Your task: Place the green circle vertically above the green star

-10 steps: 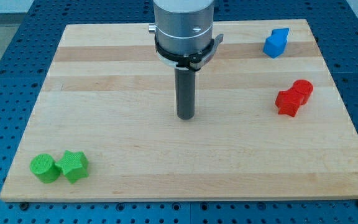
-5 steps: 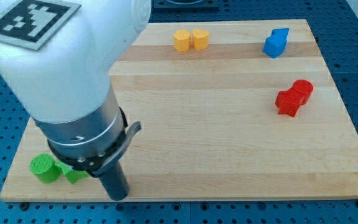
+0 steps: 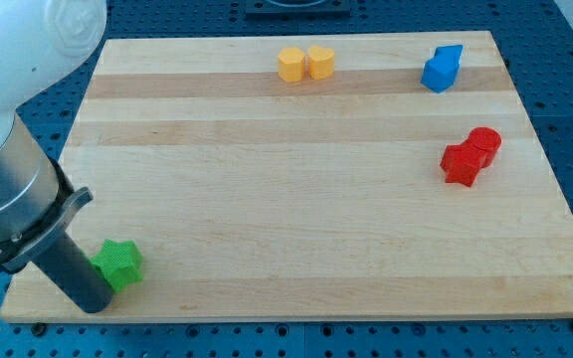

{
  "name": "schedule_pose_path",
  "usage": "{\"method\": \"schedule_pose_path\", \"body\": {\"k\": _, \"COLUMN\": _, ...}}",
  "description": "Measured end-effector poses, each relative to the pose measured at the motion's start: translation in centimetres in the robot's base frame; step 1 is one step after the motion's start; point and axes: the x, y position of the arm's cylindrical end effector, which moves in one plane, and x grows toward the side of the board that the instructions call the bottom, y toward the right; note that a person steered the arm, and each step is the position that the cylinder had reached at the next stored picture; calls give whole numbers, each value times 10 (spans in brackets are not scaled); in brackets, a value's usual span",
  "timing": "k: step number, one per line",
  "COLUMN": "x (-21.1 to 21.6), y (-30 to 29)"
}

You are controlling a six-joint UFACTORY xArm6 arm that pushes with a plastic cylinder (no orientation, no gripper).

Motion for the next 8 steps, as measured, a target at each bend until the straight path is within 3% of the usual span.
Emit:
{"method": "schedule_pose_path", "body": {"k": 3, "x": 8, "y": -29}}
{"method": "schedule_pose_path", "body": {"k": 8, "x": -99, "y": -39}}
